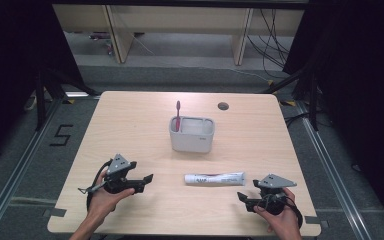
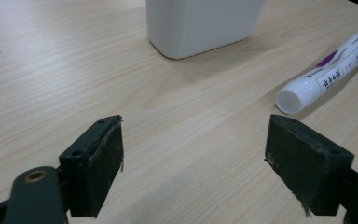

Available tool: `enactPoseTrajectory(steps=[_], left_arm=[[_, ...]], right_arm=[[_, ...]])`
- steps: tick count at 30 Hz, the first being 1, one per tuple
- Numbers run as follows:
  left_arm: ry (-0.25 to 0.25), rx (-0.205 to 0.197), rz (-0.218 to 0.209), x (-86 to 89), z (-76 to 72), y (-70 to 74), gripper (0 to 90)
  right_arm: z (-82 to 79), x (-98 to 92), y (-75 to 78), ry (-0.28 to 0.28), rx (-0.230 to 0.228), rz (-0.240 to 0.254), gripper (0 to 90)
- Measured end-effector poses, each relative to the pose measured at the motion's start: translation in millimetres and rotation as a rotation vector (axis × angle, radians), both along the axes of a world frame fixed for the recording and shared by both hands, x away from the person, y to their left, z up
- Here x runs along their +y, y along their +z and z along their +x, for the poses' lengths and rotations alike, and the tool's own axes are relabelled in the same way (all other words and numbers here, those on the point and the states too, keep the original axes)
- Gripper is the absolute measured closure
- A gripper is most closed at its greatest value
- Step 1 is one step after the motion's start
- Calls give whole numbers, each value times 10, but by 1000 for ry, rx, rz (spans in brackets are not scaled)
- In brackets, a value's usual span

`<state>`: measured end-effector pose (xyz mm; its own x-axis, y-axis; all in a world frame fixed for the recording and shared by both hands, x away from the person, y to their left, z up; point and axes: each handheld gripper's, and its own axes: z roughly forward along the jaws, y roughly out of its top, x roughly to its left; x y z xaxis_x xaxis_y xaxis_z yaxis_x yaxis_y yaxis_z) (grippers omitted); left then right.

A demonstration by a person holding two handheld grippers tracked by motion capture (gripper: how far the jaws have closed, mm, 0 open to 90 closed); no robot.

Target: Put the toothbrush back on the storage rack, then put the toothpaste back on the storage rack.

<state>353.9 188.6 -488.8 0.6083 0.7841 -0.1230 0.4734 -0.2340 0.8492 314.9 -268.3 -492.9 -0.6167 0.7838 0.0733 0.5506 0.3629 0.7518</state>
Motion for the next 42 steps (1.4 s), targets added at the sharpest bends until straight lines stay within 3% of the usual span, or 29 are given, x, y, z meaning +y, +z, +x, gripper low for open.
enactPoseTrajectory(steps=[13,15,17,18,20,21,24,25,26,27,30,32,34,36,37,40,41,42], left_arm=[[-44,17,56,-25,-239,-121,191],[-60,22,91,-14,-277,-131,190],[-53,21,82,-25,-303,-144,191],[-64,21,101,-11,-318,-148,191],[-62,20,97,-8,-379,-172,191],[-69,25,123,11,-397,-166,191],[-68,27,103,7,-432,-181,193],[-78,31,132,26,-470,-174,193],[-73,27,119,18,-488,-186,193],[-78,33,140,31,-502,-183,193],[-70,28,123,20,-530,-205,195],[-76,34,159,31,-548,-209,196],[-73,36,162,27,-550,-213,196],[-83,36,151,21,-550,-225,196],[-85,36,158,29,-552,-225,196],[-83,32,154,30,-553,-231,196],[-80,31,152,26,-555,-231,196],[-75,34,158,22,-565,-226,196]], right_arm=[[-16,-5,-2,-8,6,3,253],[-17,-4,-2,-8,6,2,254],[-17,-6,-2,-9,4,2,253],[-12,-11,-1,-5,2,-2,254],[-37,4,0,-33,10,11,254],[-26,-10,1,-21,4,4,254],[-27,3,-5,-26,-11,-1,253],[-32,-2,5,-33,-31,-19,254],[-42,15,2,-33,-6,3,254],[-36,9,3,-23,-13,-3,254],[-38,10,4,-25,-12,-3,255],[-34,6,9,-24,-33,-16,308],[-35,10,9,-5,-14,-11,354],[-27,17,11,-11,-43,-34,357],[-33,24,12,-16,-23,-18,356],[-40,19,26,-32,-25,-8,349],[-31,9,46,-29,-59,-6,390],[-34,18,63,-31,-56,9,404]])
